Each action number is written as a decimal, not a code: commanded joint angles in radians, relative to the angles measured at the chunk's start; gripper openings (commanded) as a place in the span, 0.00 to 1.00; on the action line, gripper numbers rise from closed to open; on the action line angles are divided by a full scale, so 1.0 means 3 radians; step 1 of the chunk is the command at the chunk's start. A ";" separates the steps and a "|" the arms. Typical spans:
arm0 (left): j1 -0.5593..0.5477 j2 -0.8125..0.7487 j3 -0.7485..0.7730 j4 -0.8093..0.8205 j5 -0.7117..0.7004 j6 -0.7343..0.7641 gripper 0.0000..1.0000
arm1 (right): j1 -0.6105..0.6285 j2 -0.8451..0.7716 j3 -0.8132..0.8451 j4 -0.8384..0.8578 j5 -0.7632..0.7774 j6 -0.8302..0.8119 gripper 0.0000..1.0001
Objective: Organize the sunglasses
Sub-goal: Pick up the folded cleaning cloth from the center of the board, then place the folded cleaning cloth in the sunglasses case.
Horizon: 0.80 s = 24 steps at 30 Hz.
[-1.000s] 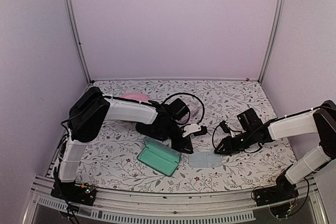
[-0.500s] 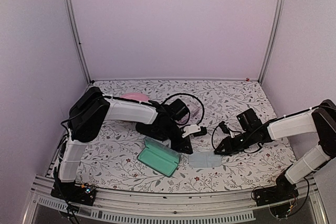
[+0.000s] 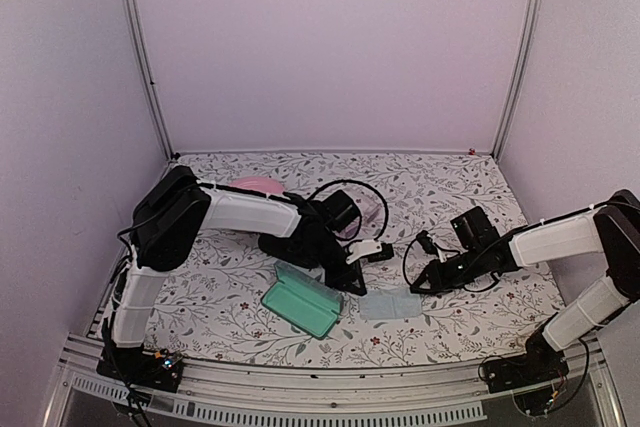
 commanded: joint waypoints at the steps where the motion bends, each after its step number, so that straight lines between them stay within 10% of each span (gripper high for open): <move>1: 0.0009 0.0132 -0.0016 -0.0129 0.0032 -0.0102 0.00 | -0.0023 -0.0028 -0.0030 0.0075 -0.0035 -0.0002 0.05; 24: 0.0159 -0.0190 0.0018 0.0103 -0.0085 -0.0317 0.00 | -0.0020 -0.0370 0.0064 -0.0049 -0.0110 -0.0104 0.00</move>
